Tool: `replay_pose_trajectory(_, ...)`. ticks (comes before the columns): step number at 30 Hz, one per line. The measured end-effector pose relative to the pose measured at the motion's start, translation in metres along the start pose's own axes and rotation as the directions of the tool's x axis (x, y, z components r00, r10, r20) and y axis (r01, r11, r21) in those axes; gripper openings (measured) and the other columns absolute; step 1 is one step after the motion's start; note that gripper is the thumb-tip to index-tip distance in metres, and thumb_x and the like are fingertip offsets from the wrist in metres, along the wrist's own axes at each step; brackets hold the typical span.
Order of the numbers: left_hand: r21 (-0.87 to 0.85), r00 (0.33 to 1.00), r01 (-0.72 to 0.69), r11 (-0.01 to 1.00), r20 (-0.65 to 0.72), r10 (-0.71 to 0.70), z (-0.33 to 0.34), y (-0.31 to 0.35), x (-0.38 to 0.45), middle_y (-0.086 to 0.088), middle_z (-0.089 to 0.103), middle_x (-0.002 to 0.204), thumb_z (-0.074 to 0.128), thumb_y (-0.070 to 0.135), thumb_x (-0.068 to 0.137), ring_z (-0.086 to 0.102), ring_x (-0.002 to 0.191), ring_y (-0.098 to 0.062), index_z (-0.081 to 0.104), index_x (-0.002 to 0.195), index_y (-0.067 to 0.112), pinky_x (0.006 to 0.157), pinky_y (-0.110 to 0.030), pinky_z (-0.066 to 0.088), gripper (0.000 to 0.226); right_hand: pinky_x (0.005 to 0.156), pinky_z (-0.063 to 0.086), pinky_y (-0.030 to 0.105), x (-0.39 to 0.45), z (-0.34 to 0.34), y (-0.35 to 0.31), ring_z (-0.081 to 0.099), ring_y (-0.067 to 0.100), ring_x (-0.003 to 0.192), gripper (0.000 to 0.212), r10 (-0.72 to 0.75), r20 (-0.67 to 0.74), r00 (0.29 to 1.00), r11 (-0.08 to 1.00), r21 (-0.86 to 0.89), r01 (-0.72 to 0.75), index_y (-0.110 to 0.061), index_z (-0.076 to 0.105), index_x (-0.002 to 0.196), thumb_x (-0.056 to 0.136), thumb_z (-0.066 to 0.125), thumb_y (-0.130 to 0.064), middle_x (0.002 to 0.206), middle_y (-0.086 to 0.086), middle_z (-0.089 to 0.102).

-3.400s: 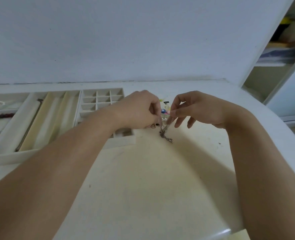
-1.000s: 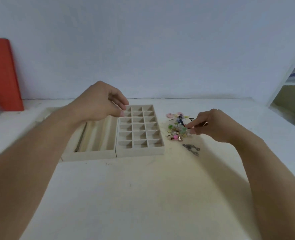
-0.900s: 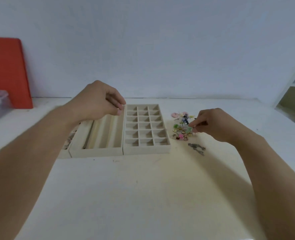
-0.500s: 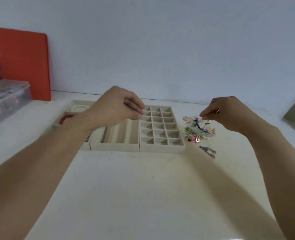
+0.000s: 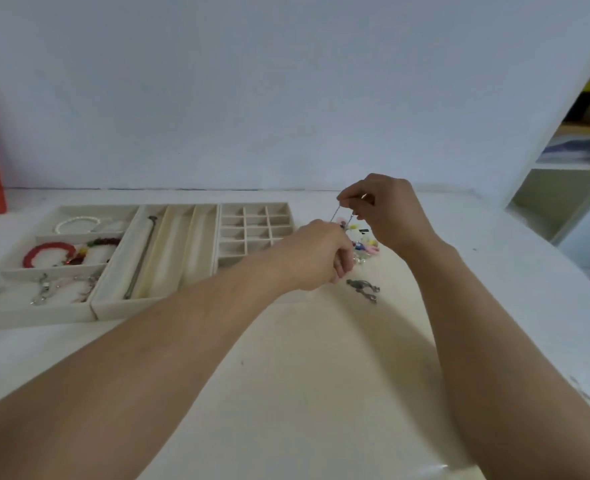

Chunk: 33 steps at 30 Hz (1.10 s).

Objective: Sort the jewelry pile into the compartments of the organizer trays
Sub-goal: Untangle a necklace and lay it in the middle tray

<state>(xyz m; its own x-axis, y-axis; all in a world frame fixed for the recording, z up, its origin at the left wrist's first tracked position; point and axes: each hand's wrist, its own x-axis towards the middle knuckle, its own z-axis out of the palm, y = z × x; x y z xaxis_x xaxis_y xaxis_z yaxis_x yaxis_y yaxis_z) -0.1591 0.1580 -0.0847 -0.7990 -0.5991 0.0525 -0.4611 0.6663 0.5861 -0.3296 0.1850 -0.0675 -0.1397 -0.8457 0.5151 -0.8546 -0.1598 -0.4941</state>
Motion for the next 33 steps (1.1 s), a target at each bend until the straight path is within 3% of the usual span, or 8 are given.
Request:
replay_pose_trajectory(6,0.090,0.998,0.000,0.996,0.065,-0.006,0.017,-0.003,0.020,0.002,0.075,0.086,0.062,-0.006,0.084,0.070,0.083,-0.010,0.074,0.094,0.016,0.079,-0.031,0.059,0.026,0.080,0.055,0.038,0.001,-0.001,0.008,0.068,0.017,0.076,0.011,0.005,-0.008,1.000,1.000,0.028,-0.005,-0.016,0.079,0.095,0.091,0.070,-0.011,0.092,0.000,0.070)
replay_pose_trajectory(13,0.101,1.000,-0.014,0.995,-0.013,0.015,0.011,-0.003,0.017,0.009,0.073,0.086,0.071,0.000,0.082,0.064,0.088,-0.004,0.077,0.094,0.020,0.075,-0.017,0.050,0.024,0.083,0.054,0.041,-0.001,-0.002,0.006,0.068,0.017,0.079,0.012,0.026,-0.010,1.000,0.998,0.051,-0.025,-0.016,0.079,0.095,0.092,0.069,-0.010,0.092,0.001,0.070)
replay_pose_trajectory(16,-0.012,0.977,0.021,1.000,-0.214,-0.023,-0.009,-0.003,0.010,0.014,0.070,0.078,0.081,0.012,0.078,0.064,0.076,-0.002,0.076,0.083,0.022,0.072,-0.021,0.049,0.012,0.074,0.059,0.040,0.001,-0.006,-0.002,0.068,0.015,0.074,0.012,0.023,-0.013,1.000,0.997,0.079,-0.022,-0.014,0.076,0.095,0.094,0.065,-0.009,0.092,0.001,0.068)
replay_pose_trajectory(18,-0.084,0.928,0.085,0.993,-0.357,-0.109,-0.024,-0.005,0.008,0.013,0.068,0.091,0.083,0.026,0.080,0.062,0.082,-0.004,0.070,0.102,0.023,0.078,-0.026,0.051,0.026,0.064,0.061,0.037,0.005,-0.010,-0.014,0.068,0.015,0.071,0.013,0.024,-0.018,1.000,0.991,0.136,-0.021,-0.010,0.075,0.097,0.096,0.063,-0.008,0.091,0.001,0.066)
replay_pose_trajectory(21,-0.199,0.938,0.131,0.971,-0.292,-0.187,-0.039,-0.004,0.005,0.010,0.059,0.121,0.081,0.040,0.081,0.056,0.110,-0.009,0.048,0.139,0.026,0.095,-0.029,0.046,0.068,0.062,0.062,0.034,0.013,-0.016,-0.039,0.068,0.015,0.069,0.014,0.008,-0.003,1.000,0.975,0.220,-0.008,-0.007,0.073,0.097,0.096,0.059,-0.004,0.085,-0.002,0.067)
replay_pose_trajectory(23,-0.335,0.942,0.107,0.936,-0.267,-0.203,-0.042,0.002,0.006,0.009,0.065,0.119,0.076,0.035,0.087,0.059,0.113,-0.009,0.053,0.136,0.020,0.095,-0.027,0.045,0.056,0.062,0.062,0.033,0.021,-0.022,-0.053,0.069,0.019,0.071,0.015,-0.008,0.000,1.000,0.963,0.270,0.008,-0.007,0.070,0.096,0.095,0.056,-0.001,0.083,0.000,0.068)
replay_pose_trajectory(26,-0.427,0.924,0.013,0.904,-0.341,-0.174,-0.050,0.007,0.000,0.007,0.077,0.098,0.065,0.027,0.097,0.069,0.101,-0.007,0.072,0.108,0.014,0.083,-0.020,0.046,0.019,0.061,0.062,0.034,0.035,-0.034,-0.074,0.070,0.024,0.071,0.015,-0.034,-0.010,0.999,0.943,0.332,0.035,-0.009,0.068,0.094,0.095,0.055,-0.001,0.085,0.009,0.069)
replay_pose_trajectory(33,-0.629,0.907,-0.121,0.768,-0.384,-0.171,-0.079,0.001,-0.030,-0.002,0.078,0.088,0.057,0.019,0.102,0.074,0.083,-0.016,0.072,0.101,0.010,0.089,-0.034,0.057,0.017,0.068,0.060,0.030,0.064,-0.057,-0.109,0.068,0.021,0.068,0.006,-0.013,-0.073,0.997,0.813,0.580,0.053,-0.006,0.069,0.096,0.095,0.065,-0.002,0.080,0.009,0.069)
